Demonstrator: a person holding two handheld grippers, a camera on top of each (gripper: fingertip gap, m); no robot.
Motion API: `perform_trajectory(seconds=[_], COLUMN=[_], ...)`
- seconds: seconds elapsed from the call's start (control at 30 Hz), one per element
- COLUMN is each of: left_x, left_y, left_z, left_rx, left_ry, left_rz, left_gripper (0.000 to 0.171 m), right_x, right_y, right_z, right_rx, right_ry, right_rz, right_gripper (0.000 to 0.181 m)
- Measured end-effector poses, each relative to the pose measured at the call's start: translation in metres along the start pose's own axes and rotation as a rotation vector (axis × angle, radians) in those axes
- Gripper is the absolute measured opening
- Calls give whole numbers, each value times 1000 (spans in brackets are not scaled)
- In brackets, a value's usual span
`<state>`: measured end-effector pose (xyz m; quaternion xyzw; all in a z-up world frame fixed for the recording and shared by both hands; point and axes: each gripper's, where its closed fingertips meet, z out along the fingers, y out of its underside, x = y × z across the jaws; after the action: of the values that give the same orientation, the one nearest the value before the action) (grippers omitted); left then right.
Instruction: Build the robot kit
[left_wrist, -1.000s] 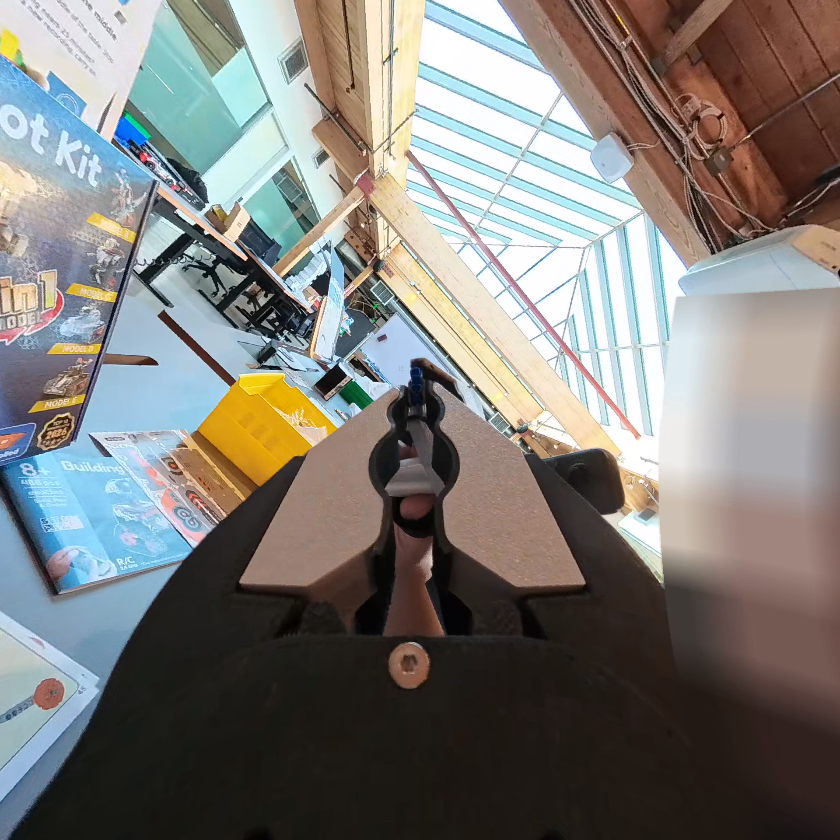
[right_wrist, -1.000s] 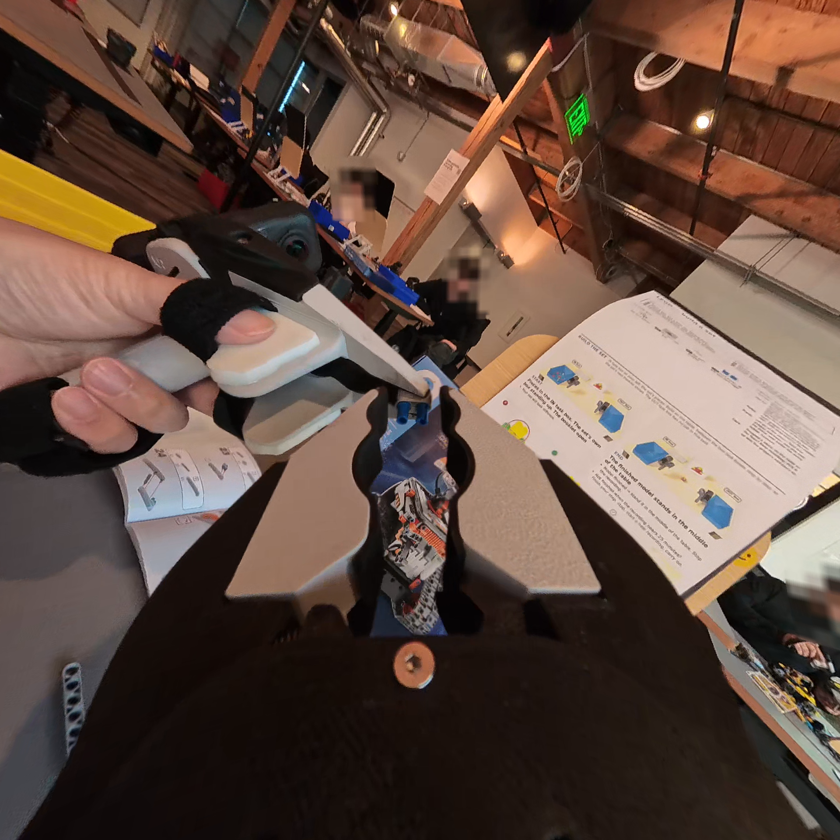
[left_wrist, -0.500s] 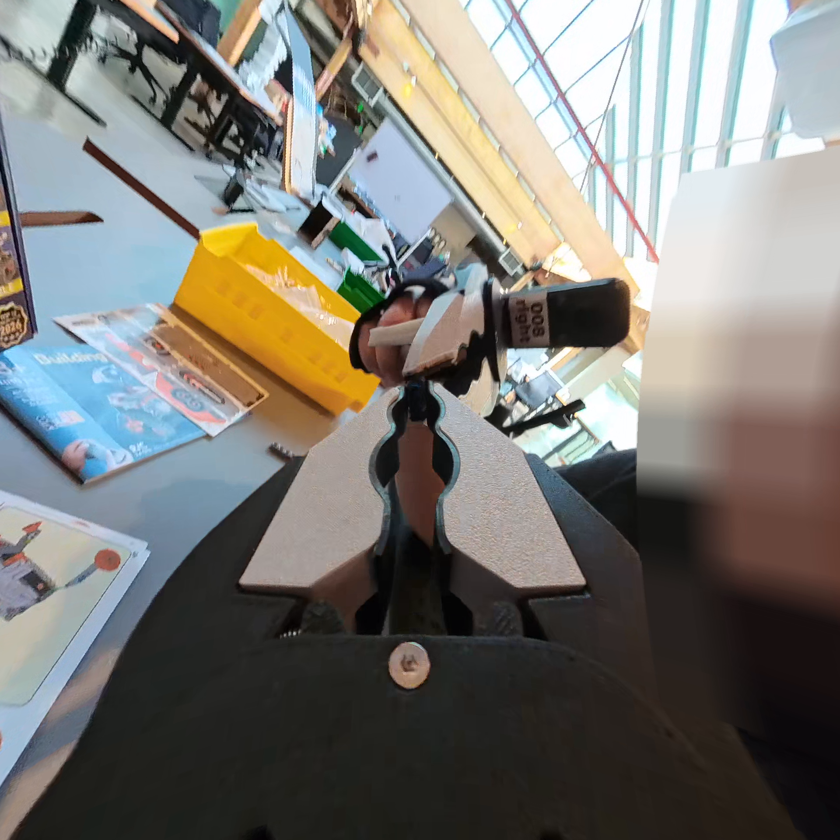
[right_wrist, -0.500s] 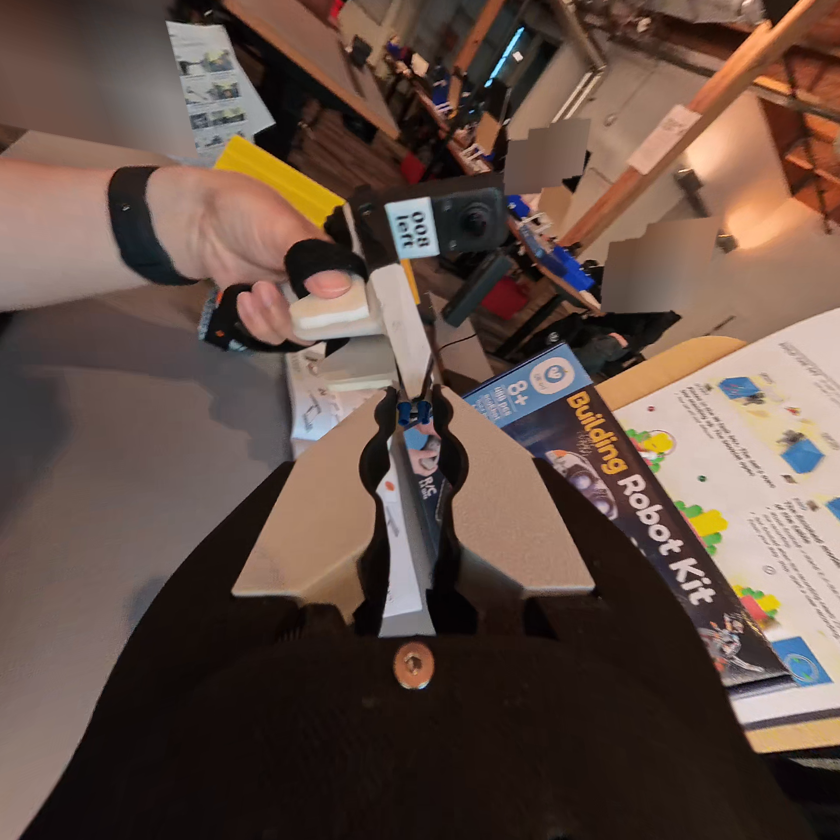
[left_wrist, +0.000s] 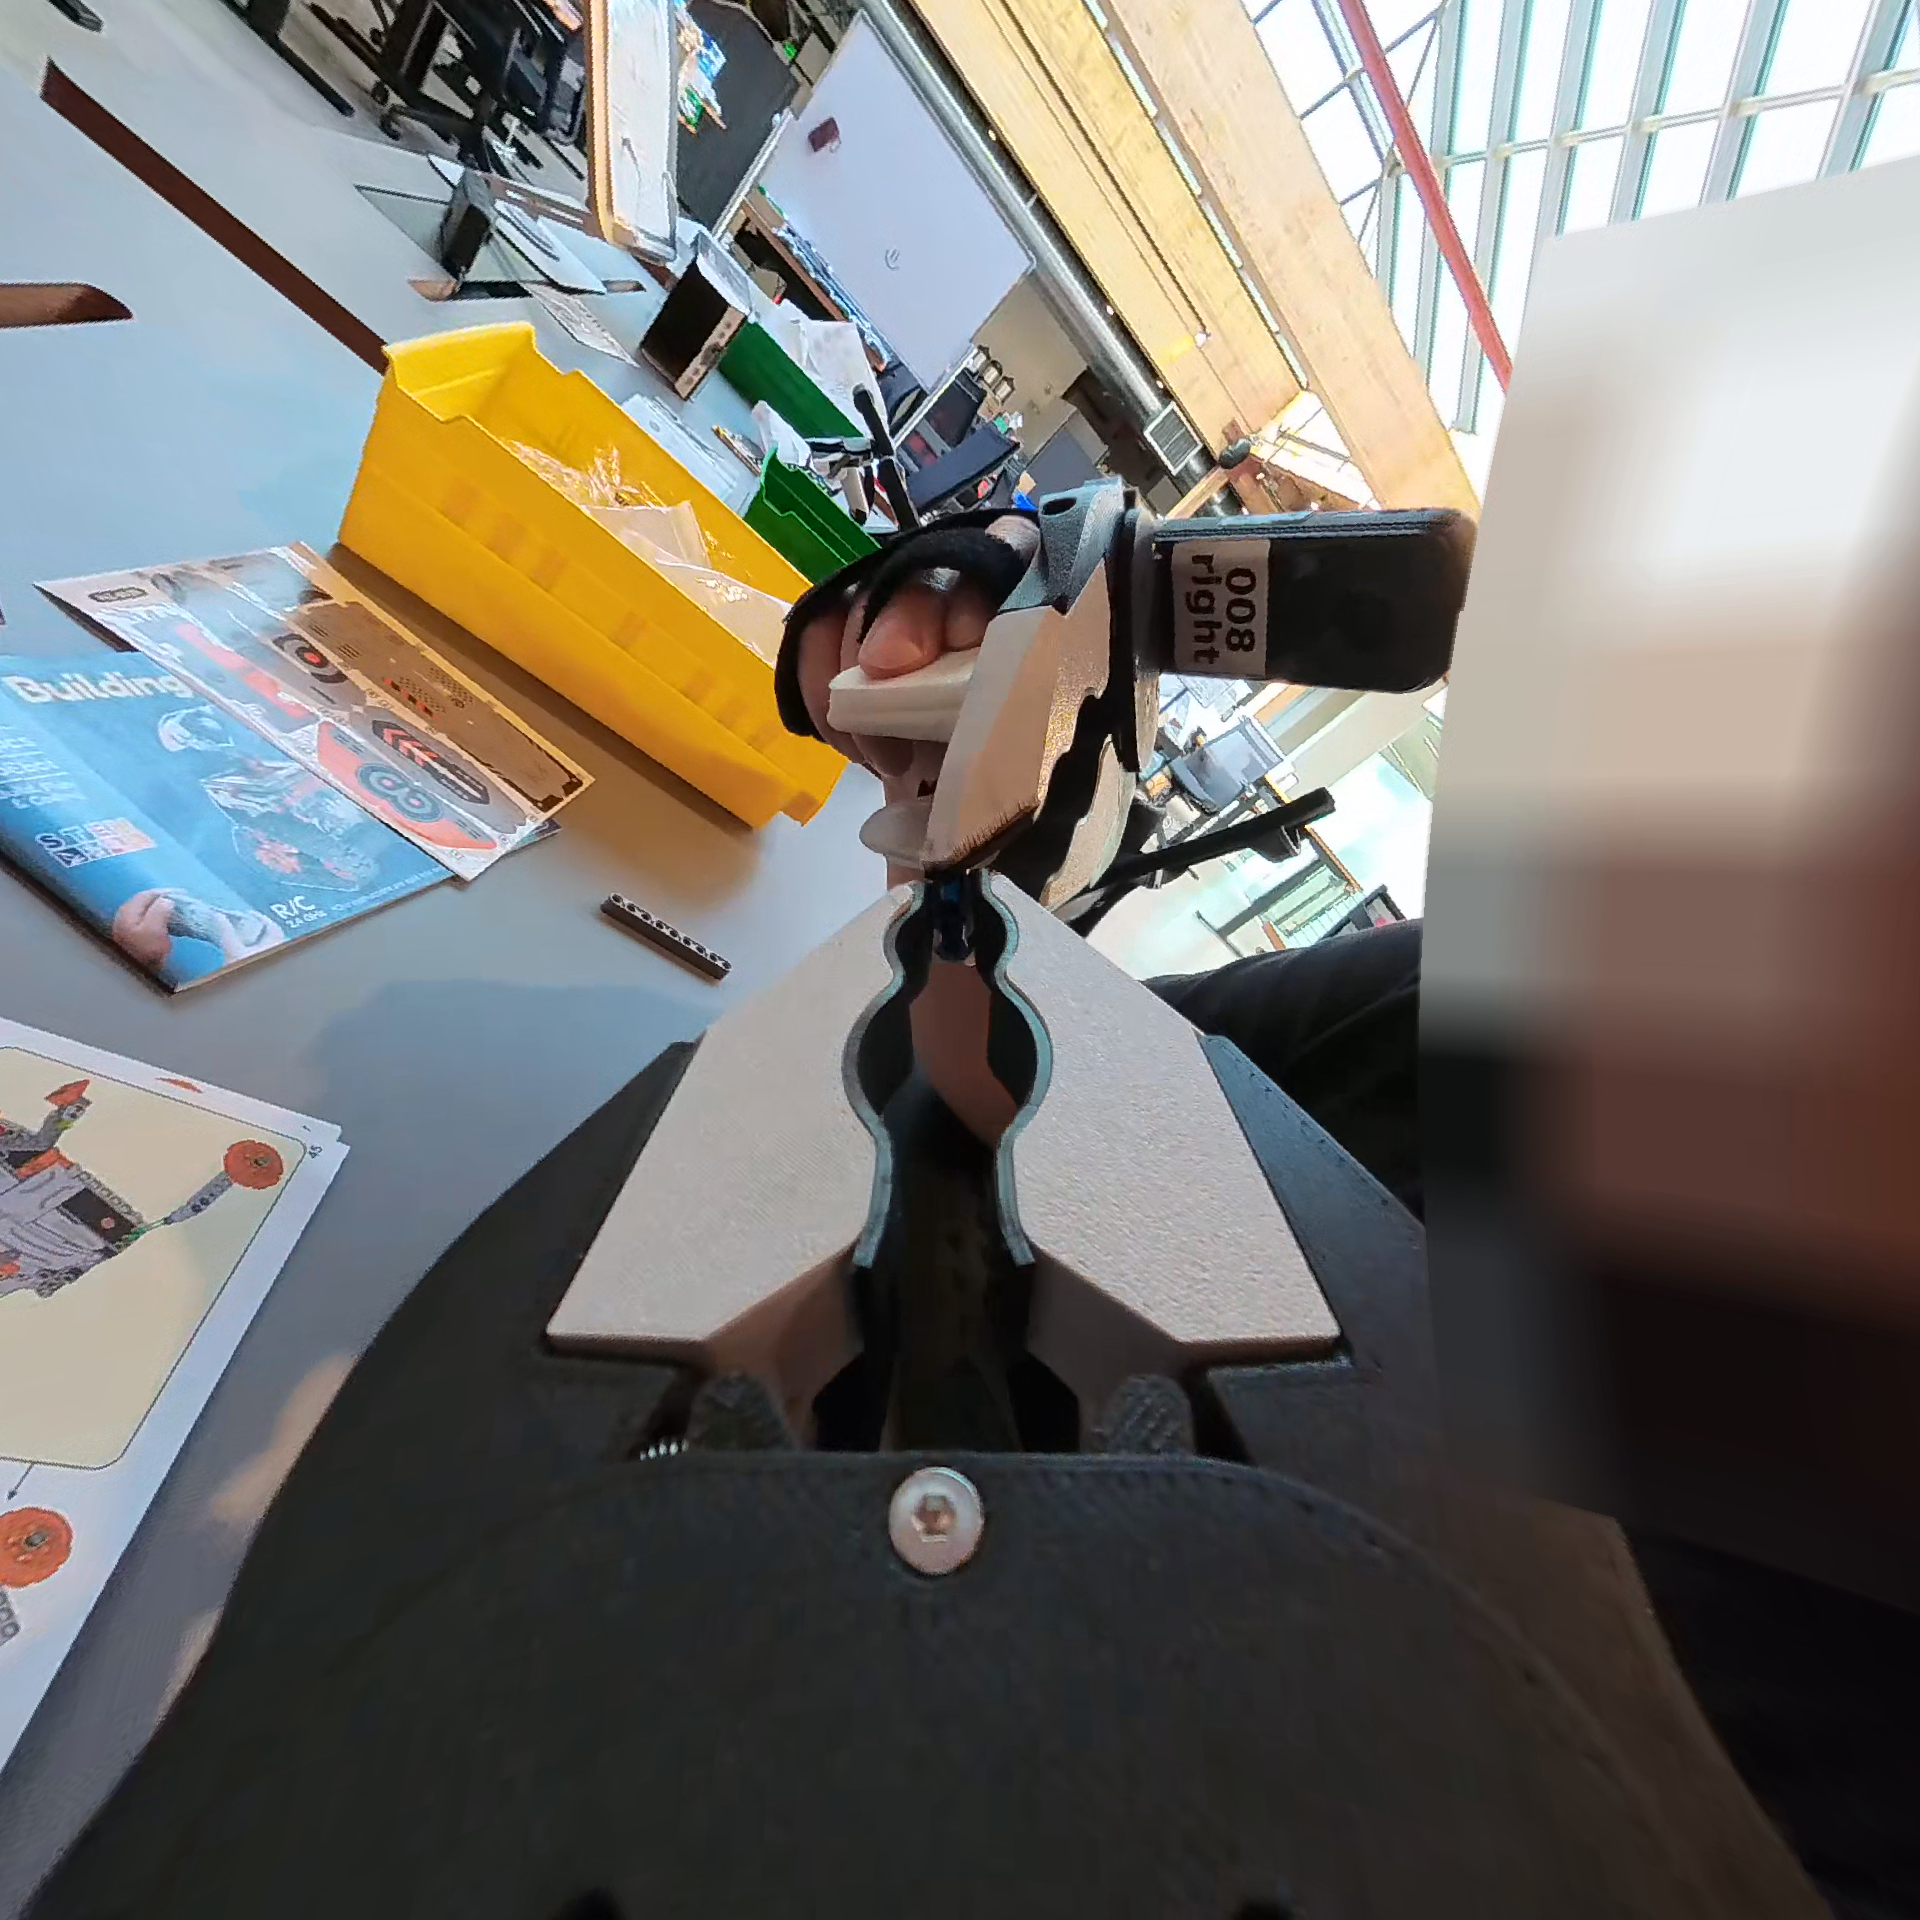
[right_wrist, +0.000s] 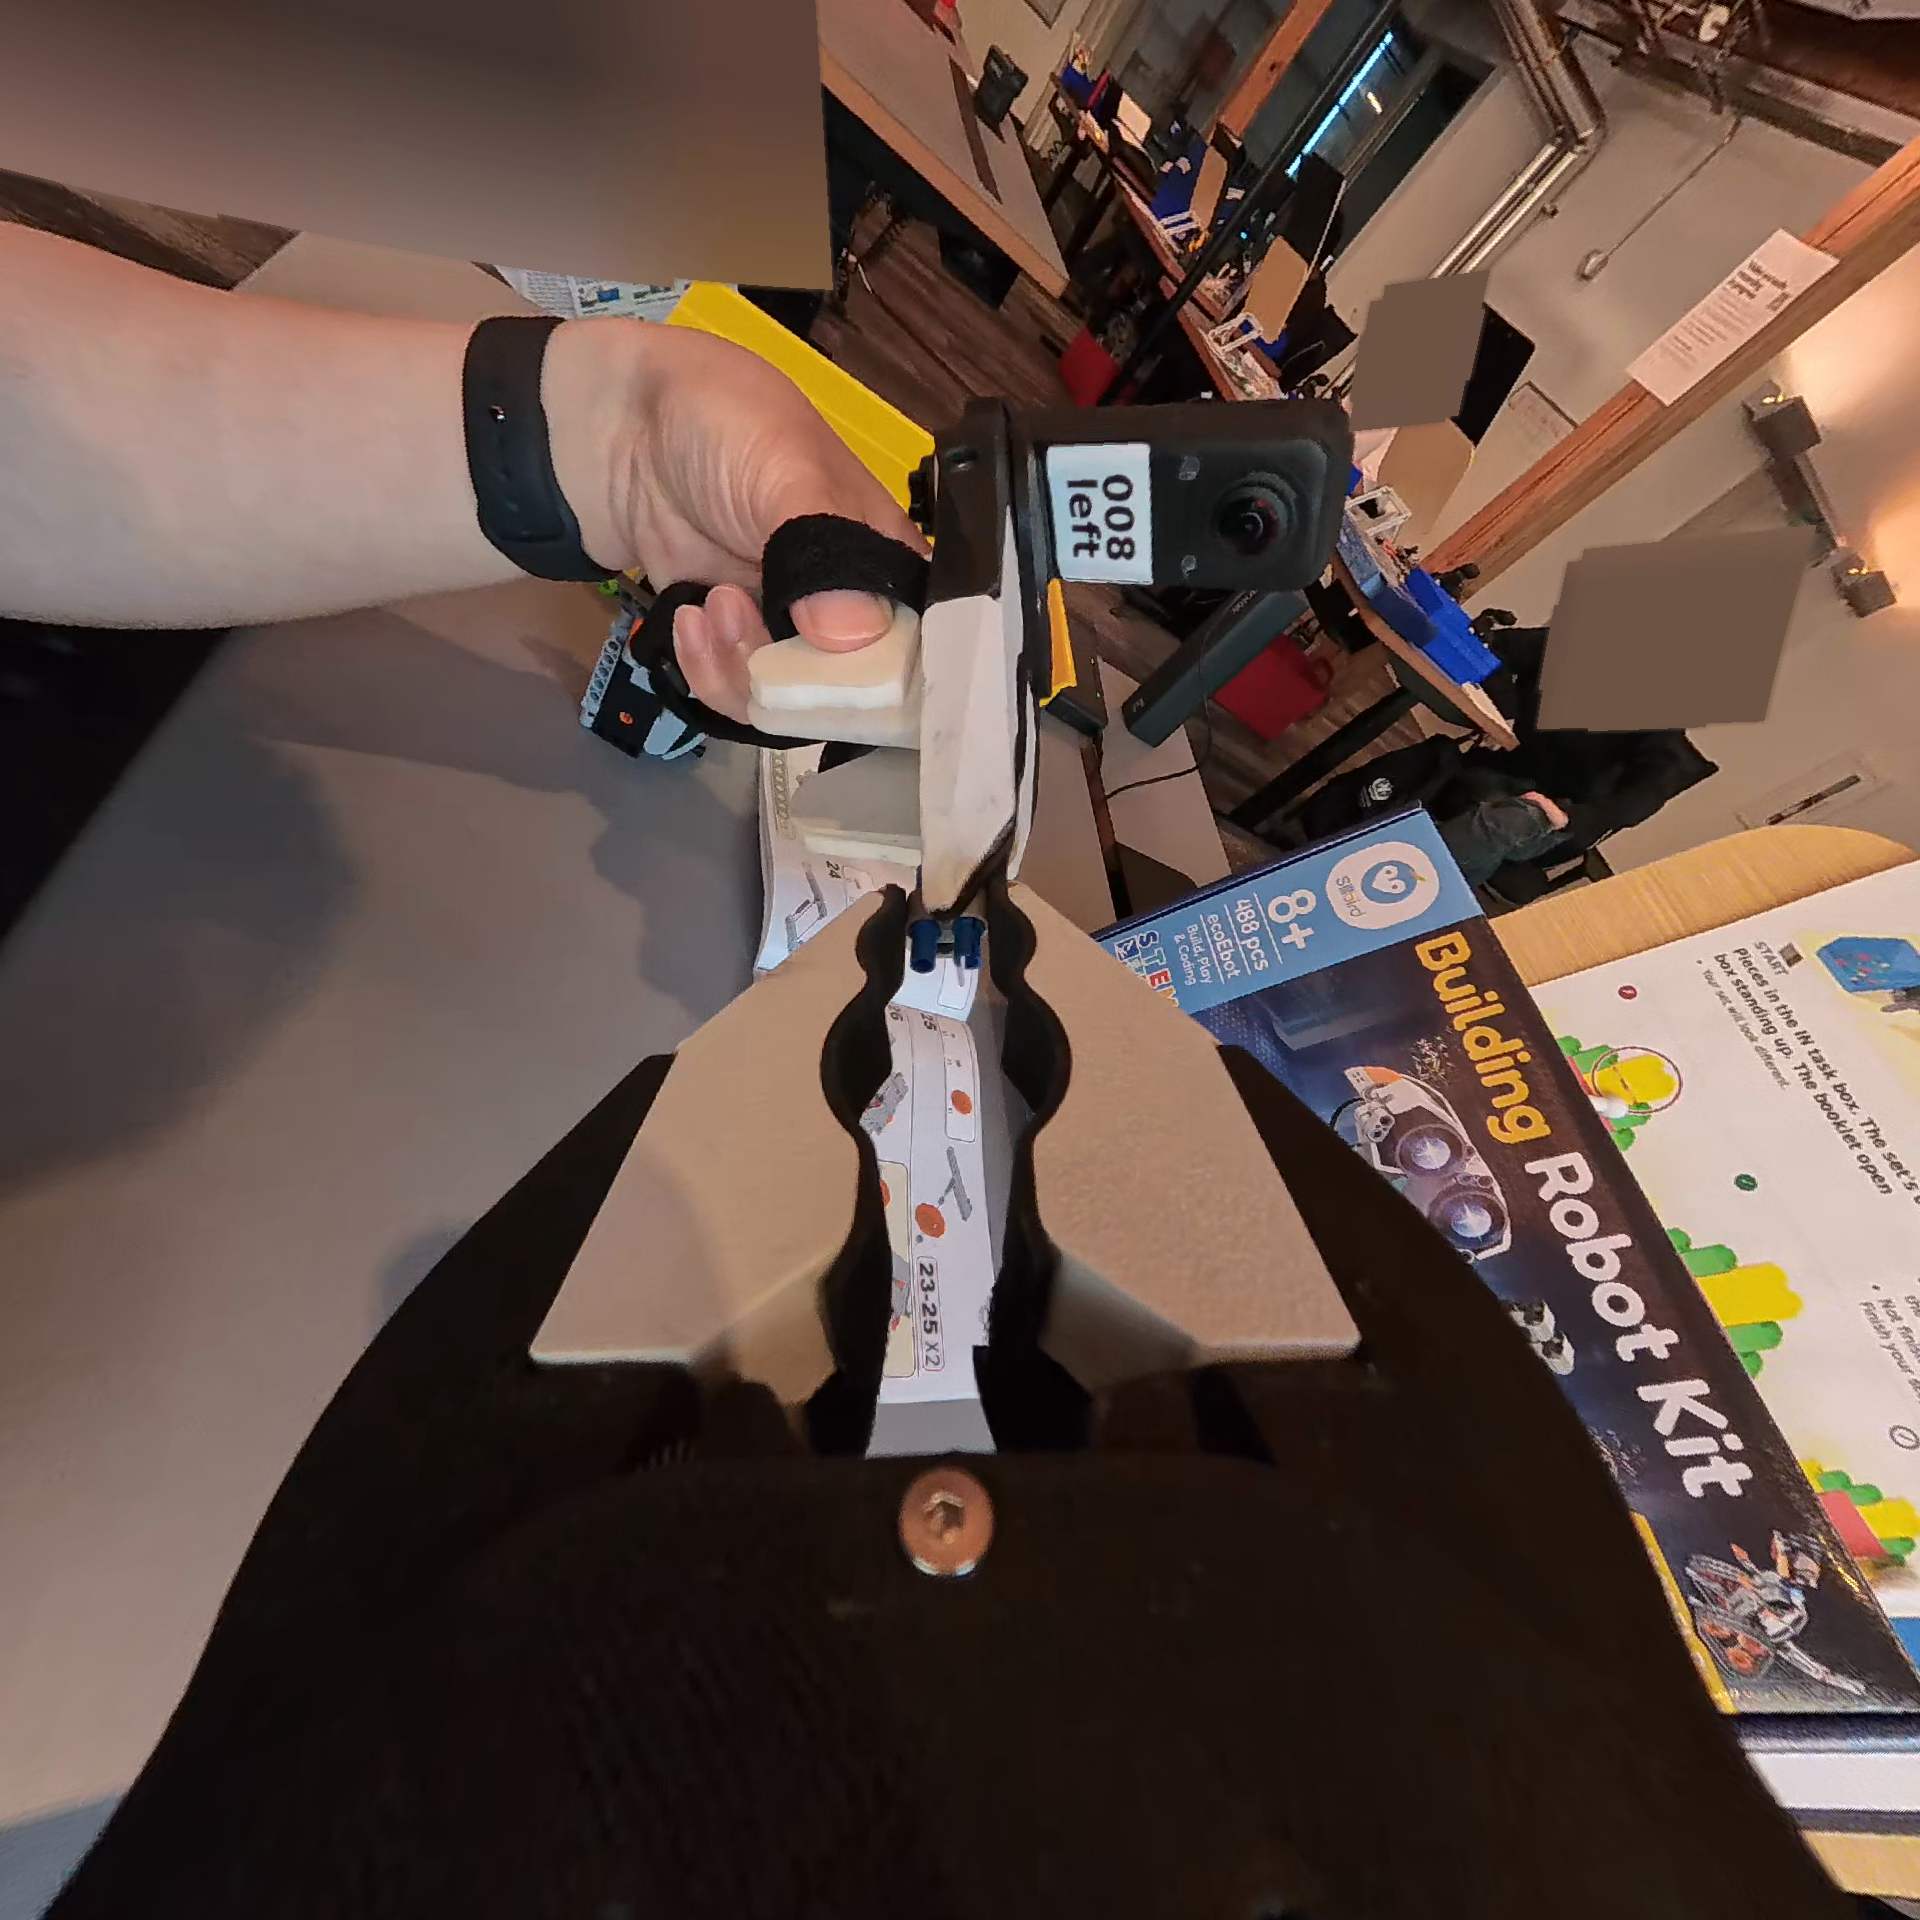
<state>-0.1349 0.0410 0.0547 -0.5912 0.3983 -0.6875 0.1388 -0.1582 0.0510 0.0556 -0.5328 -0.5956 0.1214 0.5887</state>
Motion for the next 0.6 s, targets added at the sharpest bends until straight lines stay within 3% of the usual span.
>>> perform_trajectory(seconds=[0.1,0.13,0.2,0.23,0.3,0.4,0.6], left_x=[2,-1,-11,-12,-4,14,30], left_y=[-4,-8,-19,-25,-36,-47,-51], left_z=[-6,-13,-35,-49,-80,-119,-138], left_rx=[15,33,91,128,208,306,371], left_ry=[-14,-61,-209,-278,-388,-502,-533], left_rz=[12,23,62,87,147,214,253], left_gripper=[6,5,5,5,5,5,5], right_x=[5,9,8,-2,-31,-77,-120], right_y=[-8,-15,-16,-6,38,104,144], right_z=[0,-3,-8,-6,10,38,69], right_rx=[55,102,152,109,-126,-527,-764], right_ry=[14,25,-41,-130,-281,-408,-502], right_rz=[59,102,251,335,457,430,307], right_gripper=[15,23,22,15,12,14,17])
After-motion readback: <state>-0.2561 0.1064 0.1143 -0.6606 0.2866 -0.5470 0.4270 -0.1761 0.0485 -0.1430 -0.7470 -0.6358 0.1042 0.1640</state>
